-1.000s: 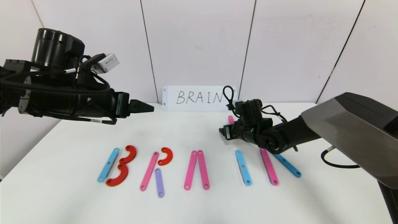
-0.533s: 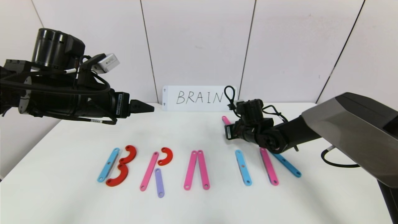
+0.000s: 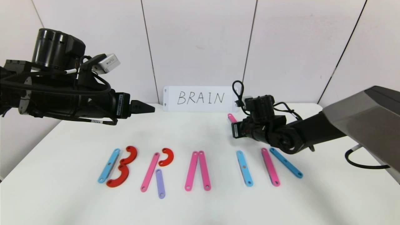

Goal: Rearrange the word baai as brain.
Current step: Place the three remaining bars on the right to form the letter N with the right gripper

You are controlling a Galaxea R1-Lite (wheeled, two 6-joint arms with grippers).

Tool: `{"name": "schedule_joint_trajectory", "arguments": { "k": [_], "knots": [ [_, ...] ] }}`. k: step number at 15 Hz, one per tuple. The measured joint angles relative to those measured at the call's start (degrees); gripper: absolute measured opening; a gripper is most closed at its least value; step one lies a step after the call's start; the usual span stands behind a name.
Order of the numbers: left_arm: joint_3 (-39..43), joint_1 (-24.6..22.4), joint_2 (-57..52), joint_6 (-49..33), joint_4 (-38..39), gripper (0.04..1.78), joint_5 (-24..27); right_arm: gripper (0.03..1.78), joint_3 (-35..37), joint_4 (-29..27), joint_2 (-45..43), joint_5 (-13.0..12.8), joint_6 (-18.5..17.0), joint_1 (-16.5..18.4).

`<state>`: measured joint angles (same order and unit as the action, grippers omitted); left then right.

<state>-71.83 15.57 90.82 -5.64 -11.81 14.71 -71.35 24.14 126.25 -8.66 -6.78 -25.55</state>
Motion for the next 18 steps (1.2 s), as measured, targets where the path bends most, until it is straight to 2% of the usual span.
{"name": "schedule_joint_trajectory", "arguments": {
  "k": [5,9,13,16,18],
  "knots": [
    [-0.05,0.00,-0.02,-0.02,0.02,1.74,0.02,0.30,12.48,0.48,-11.86,0.00,-1.24,3.82],
    [0.00,0.00,-0.06,-0.02,-0.04,1.74,0.05,0.30,23.61,0.88,-19.60,0.41,-2.84,9.63],
    [0.09,0.00,-0.09,-0.02,-0.09,1.74,0.05,0.30,30.37,2.62,-22.66,2.29,-3.00,14.47],
    [0.09,0.00,-0.06,0.00,-0.09,1.74,0.06,0.30,35.13,7.63,-23.08,4.08,-2.72,16.30],
    [0.09,0.00,-0.06,-0.05,-0.06,1.74,0.05,0.30,37.34,8.52,-23.05,4.85,-2.43,16.87]
  ]
}}
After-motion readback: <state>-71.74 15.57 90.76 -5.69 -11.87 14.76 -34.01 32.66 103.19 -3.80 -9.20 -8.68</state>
